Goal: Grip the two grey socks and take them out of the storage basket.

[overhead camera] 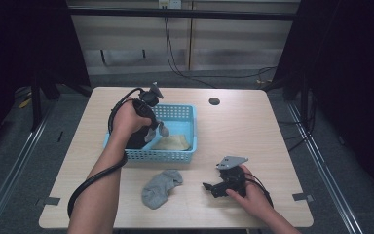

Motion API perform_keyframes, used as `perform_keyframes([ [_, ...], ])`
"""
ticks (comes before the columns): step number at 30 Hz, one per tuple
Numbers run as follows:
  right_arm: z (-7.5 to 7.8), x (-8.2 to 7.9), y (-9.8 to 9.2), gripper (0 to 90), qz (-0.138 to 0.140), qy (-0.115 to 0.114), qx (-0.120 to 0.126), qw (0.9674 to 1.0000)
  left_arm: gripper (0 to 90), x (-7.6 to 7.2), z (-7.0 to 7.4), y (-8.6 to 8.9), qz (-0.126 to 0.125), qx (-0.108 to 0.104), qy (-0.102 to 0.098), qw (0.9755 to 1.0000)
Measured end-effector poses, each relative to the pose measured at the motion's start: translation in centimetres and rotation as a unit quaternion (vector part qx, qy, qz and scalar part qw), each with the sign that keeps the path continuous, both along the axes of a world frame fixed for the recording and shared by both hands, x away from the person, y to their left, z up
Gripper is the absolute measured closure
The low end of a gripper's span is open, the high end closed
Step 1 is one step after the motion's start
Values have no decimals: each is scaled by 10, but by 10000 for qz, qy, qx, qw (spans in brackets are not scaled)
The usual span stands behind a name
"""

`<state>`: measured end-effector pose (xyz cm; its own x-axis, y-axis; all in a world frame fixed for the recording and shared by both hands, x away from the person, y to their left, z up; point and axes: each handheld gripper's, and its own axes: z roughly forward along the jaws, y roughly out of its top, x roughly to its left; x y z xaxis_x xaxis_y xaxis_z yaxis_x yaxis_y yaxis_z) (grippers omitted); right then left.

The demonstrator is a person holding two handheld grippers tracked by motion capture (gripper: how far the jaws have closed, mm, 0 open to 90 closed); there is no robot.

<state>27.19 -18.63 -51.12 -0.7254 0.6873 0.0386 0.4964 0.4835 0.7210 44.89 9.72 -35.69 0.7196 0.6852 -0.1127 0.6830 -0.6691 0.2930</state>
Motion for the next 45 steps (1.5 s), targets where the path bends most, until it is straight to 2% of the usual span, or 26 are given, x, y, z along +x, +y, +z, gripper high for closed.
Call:
perform_keyframes([
  [2,0,0,0,104,5,-11,-5,10000,878,-3,8,-1,-36,-62,5,10000],
  [15,0,0,0,104,17,-5,-23,10000,879,-29,51,2,-410,-88,191,9989],
  [19,0,0,-1,104,1,-15,-34,10000,879,-39,60,1,-557,-44,250,9981],
  [24,0,0,-1,104,-6,-11,-36,10000,879,-55,69,-1,-758,-94,242,9968],
  [30,0,0,-1,104,-5,-11,-37,10000,878,-76,72,-5,-997,-82,265,9946],
  [38,0,0,-1,104,-7,-17,-28,10000,878,-103,65,-7,-1307,-165,295,9908],
  [42,0,0,0,104,-9,-15,-27,10000,877,-117,56,-8,-1480,-180,333,9883],
  [45,0,0,0,104,-10,-17,-29,10000,876,-126,43,-10,-1580,-213,398,9864],
])
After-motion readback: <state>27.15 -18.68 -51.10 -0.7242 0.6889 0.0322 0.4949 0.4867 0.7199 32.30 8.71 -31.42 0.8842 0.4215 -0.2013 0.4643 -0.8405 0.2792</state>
